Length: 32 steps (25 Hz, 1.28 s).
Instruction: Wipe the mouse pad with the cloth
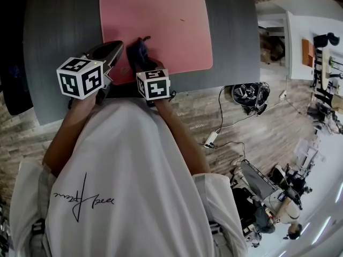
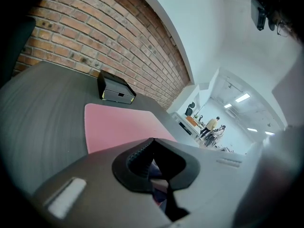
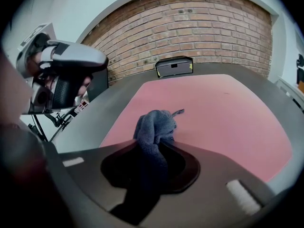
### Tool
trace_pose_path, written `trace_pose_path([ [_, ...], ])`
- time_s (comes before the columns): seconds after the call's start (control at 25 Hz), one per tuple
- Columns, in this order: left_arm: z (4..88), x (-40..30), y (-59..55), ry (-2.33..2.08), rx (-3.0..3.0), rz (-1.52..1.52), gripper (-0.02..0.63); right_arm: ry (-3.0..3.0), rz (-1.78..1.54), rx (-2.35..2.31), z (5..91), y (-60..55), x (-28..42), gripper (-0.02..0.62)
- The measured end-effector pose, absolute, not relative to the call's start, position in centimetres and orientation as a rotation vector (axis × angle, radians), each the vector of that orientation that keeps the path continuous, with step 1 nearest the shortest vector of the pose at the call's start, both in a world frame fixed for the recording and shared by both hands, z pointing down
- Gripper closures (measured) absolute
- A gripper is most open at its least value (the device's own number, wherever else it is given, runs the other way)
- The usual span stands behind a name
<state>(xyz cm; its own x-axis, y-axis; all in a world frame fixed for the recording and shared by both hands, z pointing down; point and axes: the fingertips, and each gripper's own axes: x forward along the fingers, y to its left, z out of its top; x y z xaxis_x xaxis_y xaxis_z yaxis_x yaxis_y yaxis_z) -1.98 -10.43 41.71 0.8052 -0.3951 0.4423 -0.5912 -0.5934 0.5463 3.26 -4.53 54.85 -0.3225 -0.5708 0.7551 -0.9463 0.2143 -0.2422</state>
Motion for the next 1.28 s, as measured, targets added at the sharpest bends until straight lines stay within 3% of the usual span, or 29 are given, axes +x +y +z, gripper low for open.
trace_pose_path([
  [1.28,42.0,-3.6,-11.2,-0.790,2.266,0.361,0.594,-1.995,0.950,1.297,55.0,-8.9,0.1,0.502],
])
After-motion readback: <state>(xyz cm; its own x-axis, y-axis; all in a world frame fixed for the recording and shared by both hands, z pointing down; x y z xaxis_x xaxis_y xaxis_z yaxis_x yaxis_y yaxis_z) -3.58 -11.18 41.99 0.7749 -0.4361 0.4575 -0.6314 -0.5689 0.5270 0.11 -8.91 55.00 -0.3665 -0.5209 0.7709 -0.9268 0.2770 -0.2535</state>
